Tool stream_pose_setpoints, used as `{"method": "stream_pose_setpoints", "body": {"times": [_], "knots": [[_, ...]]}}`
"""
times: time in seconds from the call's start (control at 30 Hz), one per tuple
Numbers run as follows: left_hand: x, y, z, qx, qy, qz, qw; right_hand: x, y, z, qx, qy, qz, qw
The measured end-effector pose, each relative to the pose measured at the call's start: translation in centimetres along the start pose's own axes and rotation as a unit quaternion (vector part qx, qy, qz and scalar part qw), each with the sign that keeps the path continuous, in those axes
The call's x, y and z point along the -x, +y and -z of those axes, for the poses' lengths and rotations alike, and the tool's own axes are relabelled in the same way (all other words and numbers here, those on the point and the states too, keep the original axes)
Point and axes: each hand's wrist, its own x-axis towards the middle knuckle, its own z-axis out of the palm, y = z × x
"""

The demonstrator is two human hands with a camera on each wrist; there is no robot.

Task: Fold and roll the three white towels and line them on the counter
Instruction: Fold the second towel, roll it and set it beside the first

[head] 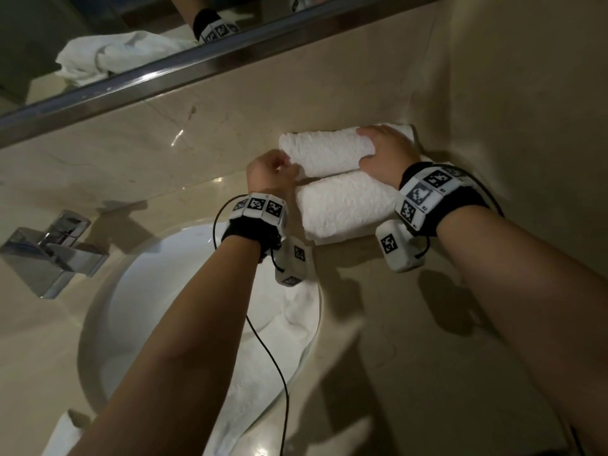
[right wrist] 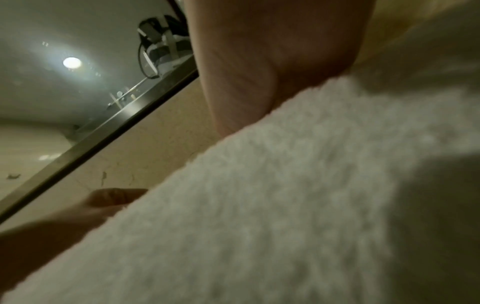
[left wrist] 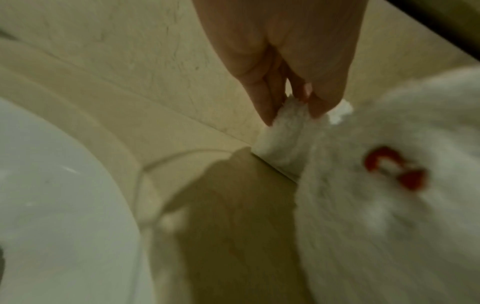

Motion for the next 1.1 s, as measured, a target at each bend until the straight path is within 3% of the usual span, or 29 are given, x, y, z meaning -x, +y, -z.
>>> {"method": "stream_pose_setpoints", "body": {"times": [0.2, 0.4, 0.57, 0.8, 0.97, 1.1], "knots": [[-1.5, -0.6, 1.9, 0.029, -0.072, 0.007, 0.997, -1.2, -0.5, 0.9, 0.065, -0.064, 0.022, 0.996], [-0.6, -1.0, 1.5, -0.043, 0.062, -0.067, 0.995, -2.9, -0.4, 0.7, 0.062, -0.079, -0.015, 0.995], [0.7, -0.3, 0.8, -0.075, 0.012, 0.014, 0.997, -3.9, -0.7, 1.1, 0.091, -0.111, -0.012, 0.99], [0.9, 0.8, 0.1, -0.127, -0.014, 0.046, 0.991, -4.0, -1.0, 0.9, 0.118, -0.092, -0.016, 0.989], [1.2, 0.5, 0.1, -0.034, -0.001, 0.029, 0.999, -3.8, -0.7, 0.7, 0.119, -0.088, -0.017, 0.989], [1.4, 0.0, 0.4, 0.124, 0.013, 0.106, 0.987, -3.6, -0.2, 0.9, 0.121, -0.103, -0.017, 0.987]]}}
